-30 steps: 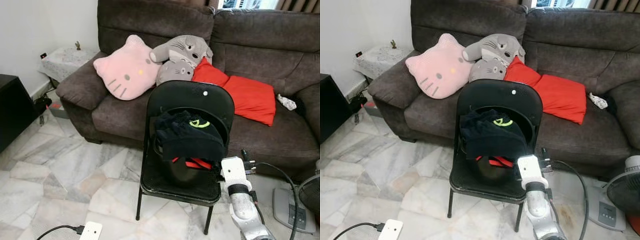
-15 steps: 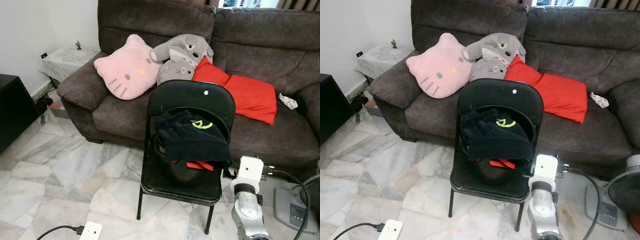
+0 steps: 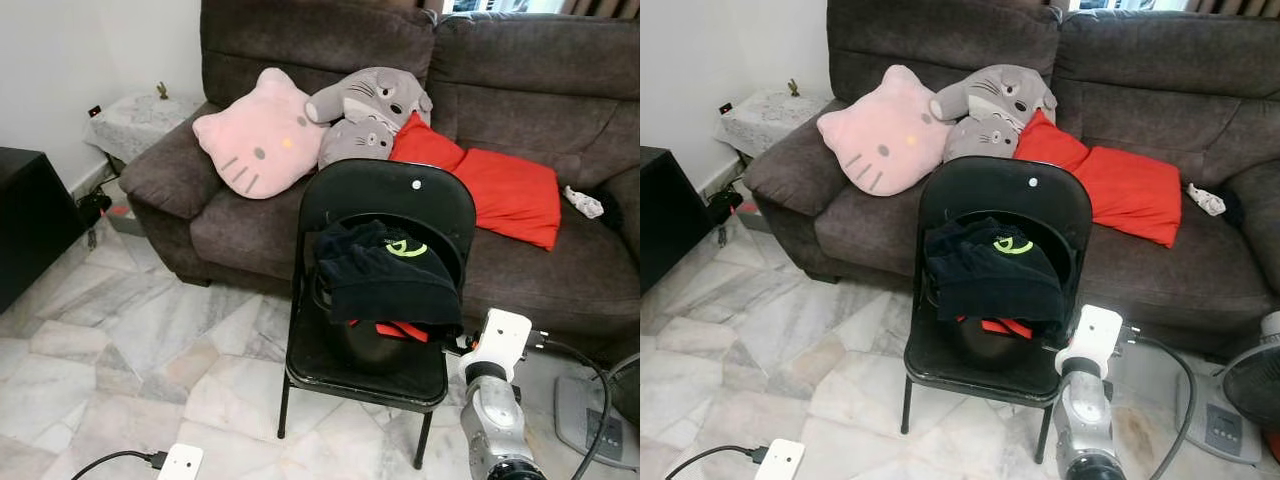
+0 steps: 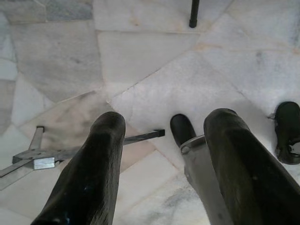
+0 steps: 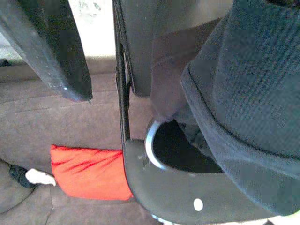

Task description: Hang hanger

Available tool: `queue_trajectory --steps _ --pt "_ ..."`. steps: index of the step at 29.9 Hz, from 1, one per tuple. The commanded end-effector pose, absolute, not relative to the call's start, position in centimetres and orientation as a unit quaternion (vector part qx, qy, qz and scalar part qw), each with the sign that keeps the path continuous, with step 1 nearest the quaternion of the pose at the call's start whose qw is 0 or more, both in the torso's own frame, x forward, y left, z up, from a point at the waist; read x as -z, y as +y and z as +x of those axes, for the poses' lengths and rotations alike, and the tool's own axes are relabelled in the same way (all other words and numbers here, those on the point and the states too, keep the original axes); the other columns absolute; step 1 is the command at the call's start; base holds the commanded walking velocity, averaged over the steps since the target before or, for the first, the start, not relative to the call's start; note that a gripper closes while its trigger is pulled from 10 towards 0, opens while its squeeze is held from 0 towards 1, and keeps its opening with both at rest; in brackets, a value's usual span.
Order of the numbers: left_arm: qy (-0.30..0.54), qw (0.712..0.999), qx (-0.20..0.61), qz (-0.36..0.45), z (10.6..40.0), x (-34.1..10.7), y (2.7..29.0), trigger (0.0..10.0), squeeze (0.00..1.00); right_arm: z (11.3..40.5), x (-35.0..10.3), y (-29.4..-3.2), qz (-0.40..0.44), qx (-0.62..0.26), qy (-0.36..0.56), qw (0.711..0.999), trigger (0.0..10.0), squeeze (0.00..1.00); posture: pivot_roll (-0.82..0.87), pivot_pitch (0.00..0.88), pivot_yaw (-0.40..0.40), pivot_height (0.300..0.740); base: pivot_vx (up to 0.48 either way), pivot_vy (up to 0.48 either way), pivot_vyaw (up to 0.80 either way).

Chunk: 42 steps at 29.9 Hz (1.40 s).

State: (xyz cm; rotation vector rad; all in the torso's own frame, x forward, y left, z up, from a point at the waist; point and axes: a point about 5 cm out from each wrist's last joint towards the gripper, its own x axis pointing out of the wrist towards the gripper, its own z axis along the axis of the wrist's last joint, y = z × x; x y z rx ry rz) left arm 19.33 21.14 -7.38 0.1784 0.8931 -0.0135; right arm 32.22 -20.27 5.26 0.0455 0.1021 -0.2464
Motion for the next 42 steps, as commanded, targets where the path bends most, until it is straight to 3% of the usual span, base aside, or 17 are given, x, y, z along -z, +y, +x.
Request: queue_trajectory --steps 1,9,10,12,13,42 --pt "0.444 0.892 0.004 0.085 18.75 7.67 21.36 10.0 0.0 32.25 -5.01 -20.51 0.025 0.126 0.067 0.989 10.0 0.0 -0.13 0.076 0.037 0.74 0.0 0.0 0.0" --pt "0.443 0.893 0.006 0.086 18.95 7.61 21.18 10.0 0.0 32.14 -4.82 -20.44 0.029 0.123 0.07 0.99 10.0 0.0 -0.13 0.076 0.04 0.74 0.0 0.0 0.0" --pt "0.442 0.893 0.006 0.086 18.96 7.61 21.15 10.0 0.0 32.15 -4.84 -20.44 0.03 0.122 0.069 0.99 7.1 0.0 -0.13 0.076 0.04 0.74 0.0 0.0 0.0" --pt "0.442 0.893 0.006 0.086 18.96 7.61 21.15 10.0 0.0 32.15 -4.84 -20.44 0.03 0.122 0.069 0.99 7.1 0.0 -0.13 0.076 0.04 0.74 0.0 0.0 0.0" --pt "0.442 0.893 0.006 0.087 18.97 7.62 21.12 10.0 0.0 32.18 -4.89 -20.44 0.031 0.122 0.067 0.99 0.0 0.0 -0.13 0.076 0.04 0.74 0.0 0.0 0.0" --pt "0.443 0.892 0.005 0.091 18.9 7.57 21.53 10.0 0.0 32.78 -5.54 -20.37 0.034 0.121 0.059 0.99 0.0 0.0 -0.12 0.066 0.041 0.74 0.0 0.0 0.0"
